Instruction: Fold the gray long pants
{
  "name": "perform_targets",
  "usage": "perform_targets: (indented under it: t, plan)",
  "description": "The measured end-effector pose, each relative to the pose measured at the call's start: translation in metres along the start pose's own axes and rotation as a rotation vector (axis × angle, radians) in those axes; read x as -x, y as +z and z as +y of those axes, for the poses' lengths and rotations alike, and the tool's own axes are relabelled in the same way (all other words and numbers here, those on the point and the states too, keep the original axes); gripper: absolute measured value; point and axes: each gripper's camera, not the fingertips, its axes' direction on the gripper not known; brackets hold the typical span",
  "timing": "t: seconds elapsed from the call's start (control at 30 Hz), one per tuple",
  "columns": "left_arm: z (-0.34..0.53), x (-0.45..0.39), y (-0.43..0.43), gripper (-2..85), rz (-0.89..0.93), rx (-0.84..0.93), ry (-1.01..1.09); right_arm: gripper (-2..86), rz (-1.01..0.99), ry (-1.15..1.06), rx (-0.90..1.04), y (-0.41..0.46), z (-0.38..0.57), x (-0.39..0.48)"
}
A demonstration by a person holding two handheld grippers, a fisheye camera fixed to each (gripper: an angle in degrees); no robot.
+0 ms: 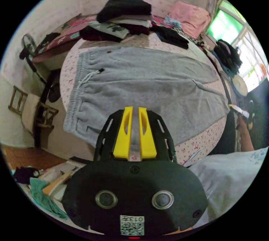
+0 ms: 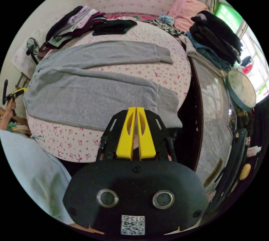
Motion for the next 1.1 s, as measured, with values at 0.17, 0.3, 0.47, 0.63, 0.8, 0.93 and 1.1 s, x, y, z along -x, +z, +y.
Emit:
perform_targets:
  t: [0.17, 0.3, 0.47, 0.63, 0.8, 0.93, 1.1]
  plan:
    - [-0.014, 0.104, -0.052, 7.4, -0.031, -0.103, -0.241, 0.4, -0.143, -0.174, -0.023, 0.006, -0.039, 0.068]
    - [-0.053, 0.155, -0.063, 8.0, -0.042, -0.106, -0.256, 0.8, -0.240, -0.321, -0.044, 0.009, -0.088, 0.133]
    - [-0.127, 0.205, -0.039, 9.0, -0.064, 0.035, -0.144, 2.8, -0.289, -0.429, -0.080, 0.014, -0.169, 0.200]
    - [-0.172, 0.237, -0.025, 11.5, 0.034, 0.078, -0.084, 5.8, -0.311, -0.567, -0.104, 0.031, -0.267, 0.275]
    - [-0.192, 0.243, -0.004, 13.3, 0.113, 0.199, -0.016, 7.6, -0.323, -0.703, -0.071, 0.065, -0.360, 0.353]
    - [-0.192, 0.229, -0.019, 8.4, 0.006, 0.189, 0.066, 8.4, -0.341, -0.785, 0.018, 0.092, -0.395, 0.396]
    - [-0.187, 0.217, -0.049, 1.7, -0.042, 0.142, 0.129, 6.2, -0.325, -0.880, 0.098, 0.121, -0.406, 0.437]
